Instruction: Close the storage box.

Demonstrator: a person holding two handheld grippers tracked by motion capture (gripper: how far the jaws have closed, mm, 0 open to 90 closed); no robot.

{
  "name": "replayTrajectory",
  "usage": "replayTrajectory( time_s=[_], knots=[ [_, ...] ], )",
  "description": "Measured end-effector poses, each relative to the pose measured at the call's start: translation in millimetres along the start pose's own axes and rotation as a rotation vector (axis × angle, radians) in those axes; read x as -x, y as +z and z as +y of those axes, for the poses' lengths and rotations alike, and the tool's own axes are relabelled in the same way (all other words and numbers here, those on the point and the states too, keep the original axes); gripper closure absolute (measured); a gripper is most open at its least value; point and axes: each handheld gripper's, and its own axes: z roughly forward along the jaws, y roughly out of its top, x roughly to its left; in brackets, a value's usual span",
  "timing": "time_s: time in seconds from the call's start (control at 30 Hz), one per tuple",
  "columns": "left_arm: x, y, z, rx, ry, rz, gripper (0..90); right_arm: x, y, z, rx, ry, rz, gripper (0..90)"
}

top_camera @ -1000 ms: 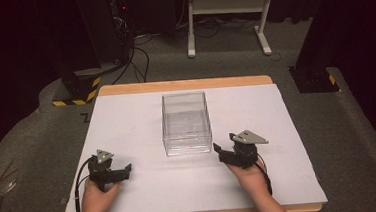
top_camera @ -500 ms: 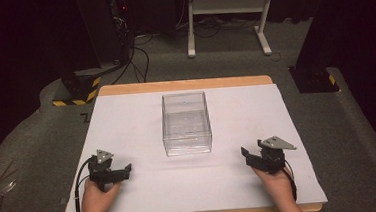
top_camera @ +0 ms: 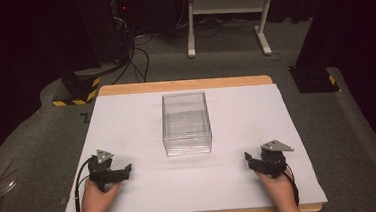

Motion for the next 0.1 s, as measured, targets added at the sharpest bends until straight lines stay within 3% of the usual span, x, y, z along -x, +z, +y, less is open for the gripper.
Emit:
replayTrajectory(
  time_s=[0.1],
  knots=[
    [0.2, 0.0, 0.0, 0.002, -0.001, 0.002, 3.8, -1.1, 0.5, 0.2, -0.007, -0.013, -0.003, 29.6]
  ],
)
